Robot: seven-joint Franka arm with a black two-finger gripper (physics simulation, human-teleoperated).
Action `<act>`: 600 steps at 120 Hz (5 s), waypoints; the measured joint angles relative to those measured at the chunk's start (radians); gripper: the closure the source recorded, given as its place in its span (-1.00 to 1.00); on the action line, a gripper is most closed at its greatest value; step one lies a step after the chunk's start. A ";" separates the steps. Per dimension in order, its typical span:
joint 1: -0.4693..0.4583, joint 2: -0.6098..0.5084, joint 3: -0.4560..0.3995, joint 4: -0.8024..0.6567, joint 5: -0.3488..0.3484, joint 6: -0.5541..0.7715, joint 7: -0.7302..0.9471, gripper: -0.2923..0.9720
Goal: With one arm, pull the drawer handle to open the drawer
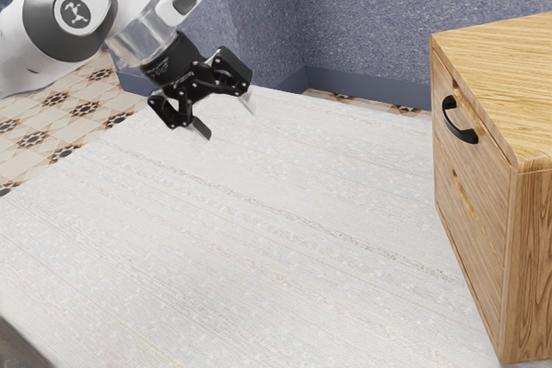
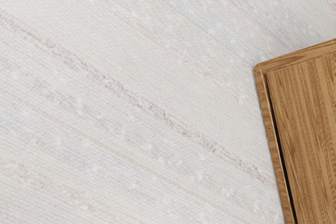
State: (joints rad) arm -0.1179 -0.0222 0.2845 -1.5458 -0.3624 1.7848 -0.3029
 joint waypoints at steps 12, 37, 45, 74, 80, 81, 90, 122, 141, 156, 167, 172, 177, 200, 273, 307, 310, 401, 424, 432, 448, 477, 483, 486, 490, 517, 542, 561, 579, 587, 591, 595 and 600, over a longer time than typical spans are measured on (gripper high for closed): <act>0.035 0.027 -0.002 0.005 -0.052 0.055 -0.036 -0.54; -0.070 0.099 -0.004 0.054 -0.162 0.131 -0.095 -0.54; -0.169 0.104 -0.007 0.054 -0.176 0.145 -0.110 -0.54; -0.172 0.156 -0.006 0.086 -0.214 0.203 -0.164 -0.54; -0.173 0.174 -0.006 0.100 -0.221 0.211 -0.174 -0.54; -0.174 0.176 -0.006 0.102 -0.222 0.212 -0.176 -0.54; -0.180 0.189 -0.007 0.113 -0.235 0.221 -0.189 -0.54; -0.214 0.220 -0.004 0.122 -0.304 0.258 -0.227 -0.54; -0.238 0.231 -0.004 0.122 -0.323 0.281 -0.246 -0.54; -0.244 0.244 -0.004 0.122 -0.330 0.298 -0.258 -0.54; -0.265 0.253 -0.004 0.122 -0.332 0.319 -0.266 -0.54; -0.274 0.259 -0.004 0.122 -0.333 0.337 -0.270 -0.54; -0.279 0.263 -0.002 0.122 -0.334 0.352 -0.274 -0.54; -0.280 0.274 0.008 0.122 -0.335 0.397 -0.292 -0.54; -0.292 0.278 0.004 0.132 -0.318 0.427 -0.317 -0.54; -0.302 0.286 0.000 0.128 -0.312 0.427 -0.322 -0.54; -0.303 0.287 0.001 0.128 -0.312 0.427 -0.322 -0.54; -0.304 0.226 0.033 0.078 -0.214 0.334 -0.322 -0.54; -0.303 0.194 0.043 0.051 -0.191 0.313 -0.322 -0.54; -0.303 0.177 0.049 0.037 -0.181 0.304 -0.322 -0.54; -0.299 0.157 0.051 0.023 -0.166 0.293 -0.322 -0.54; -0.297 0.141 0.054 0.008 -0.141 0.278 -0.323 -0.54; -0.301 0.139 0.060 0.007 -0.133 0.274 -0.323 -0.54; -0.304 0.138 0.063 0.007 -0.129 0.272 -0.323 -0.54; -0.306 0.136 0.066 0.007 -0.126 0.268 -0.323 -0.54; -0.304 0.103 0.075 -0.020 -0.100 0.248 -0.323 -0.54; -0.294 0.073 0.076 -0.060 -0.090 0.241 -0.322 -0.54; -0.293 0.056 0.078 -0.077 -0.077 0.239 -0.322 -0.54; -0.287 0.023 0.080 -0.108 -0.071 0.238 -0.323 -0.54; -0.282 0.008 0.079 -0.122 -0.069 0.240 -0.323 -0.54; -0.281 -0.004 0.078 -0.136 -0.069 0.243 -0.323 -0.54; -0.279 -0.016 0.079 -0.151 -0.068 0.246 -0.323 -0.54; -0.277 -0.024 0.081 -0.162 -0.068 0.249 -0.323 -0.54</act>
State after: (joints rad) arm -0.3947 -0.0465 0.3652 -1.7080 -0.4302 2.0341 -0.6259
